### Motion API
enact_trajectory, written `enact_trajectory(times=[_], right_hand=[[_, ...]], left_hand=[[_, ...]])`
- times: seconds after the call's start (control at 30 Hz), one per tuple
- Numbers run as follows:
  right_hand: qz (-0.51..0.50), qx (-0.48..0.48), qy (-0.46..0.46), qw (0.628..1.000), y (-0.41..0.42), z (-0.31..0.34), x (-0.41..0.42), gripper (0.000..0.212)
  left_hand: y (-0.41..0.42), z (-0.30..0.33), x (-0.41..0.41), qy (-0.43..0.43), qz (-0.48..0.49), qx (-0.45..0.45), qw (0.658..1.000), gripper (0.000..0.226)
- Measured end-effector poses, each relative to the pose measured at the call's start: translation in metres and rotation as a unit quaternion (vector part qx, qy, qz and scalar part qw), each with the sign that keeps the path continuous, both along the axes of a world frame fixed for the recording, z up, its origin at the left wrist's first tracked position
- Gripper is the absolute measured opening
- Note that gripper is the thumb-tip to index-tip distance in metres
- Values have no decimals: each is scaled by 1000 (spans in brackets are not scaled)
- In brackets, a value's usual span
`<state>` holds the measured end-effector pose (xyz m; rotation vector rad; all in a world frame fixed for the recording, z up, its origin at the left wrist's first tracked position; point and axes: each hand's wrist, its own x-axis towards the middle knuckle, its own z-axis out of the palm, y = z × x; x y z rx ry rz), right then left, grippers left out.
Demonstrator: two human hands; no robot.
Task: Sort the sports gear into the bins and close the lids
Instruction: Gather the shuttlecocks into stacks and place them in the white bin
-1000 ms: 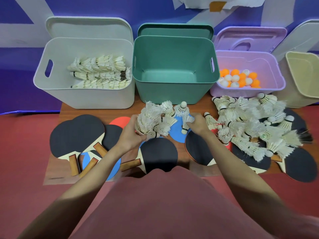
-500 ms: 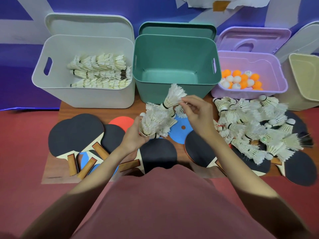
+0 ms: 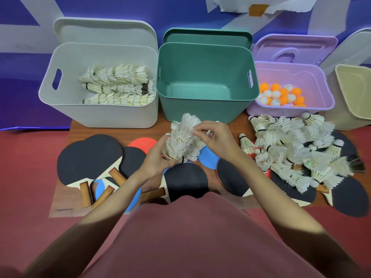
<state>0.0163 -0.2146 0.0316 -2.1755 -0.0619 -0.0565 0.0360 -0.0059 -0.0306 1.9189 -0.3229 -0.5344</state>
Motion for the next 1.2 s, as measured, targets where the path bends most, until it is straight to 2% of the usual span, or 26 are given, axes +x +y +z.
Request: enact_trajectory(times=[0.13,0.3,0.37,0.43,0.5,0.6,0.77,0.9,1.07,1.13,1.2], right_hand=[[-35,63,8,997,7,10,3,26],[-150,104,-82,980,-3,4,12,17],[-168,39,-39,984,-14,-17,19,19],[-157,-64,64,983,-25,-43,22,26],[-123,-110,158,973,-29,-66,21,31],[-81,-135,224,962,-28,-90,16,32],[-84,-104,250,959,-24,-108,14,27],[-102,-106,239,960,-31,-107,9,15],[-167,-137,235,948,-53,-91,2,16],[-208,-133,184,951,-58,-74,0,16],[-260,-76,51,961,-53,-51,-4,13]], left_hand=[[3,-4,6,4,48,-24,999,59],[7,-1,12,-8,69,-37,997,60],[11,-4,12,-8,71,-33,997,62],[15,-6,12,-10,70,-31,997,64],[16,-6,12,-12,68,-33,997,62],[18,-4,11,-10,66,-40,997,62],[20,-2,11,-6,65,-47,997,60],[23,-1,11,4,64,-46,997,59],[19,-2,13,1,66,-33,997,58],[17,-2,13,-5,61,-27,998,58],[16,-2,13,-12,52,-12,998,60]])
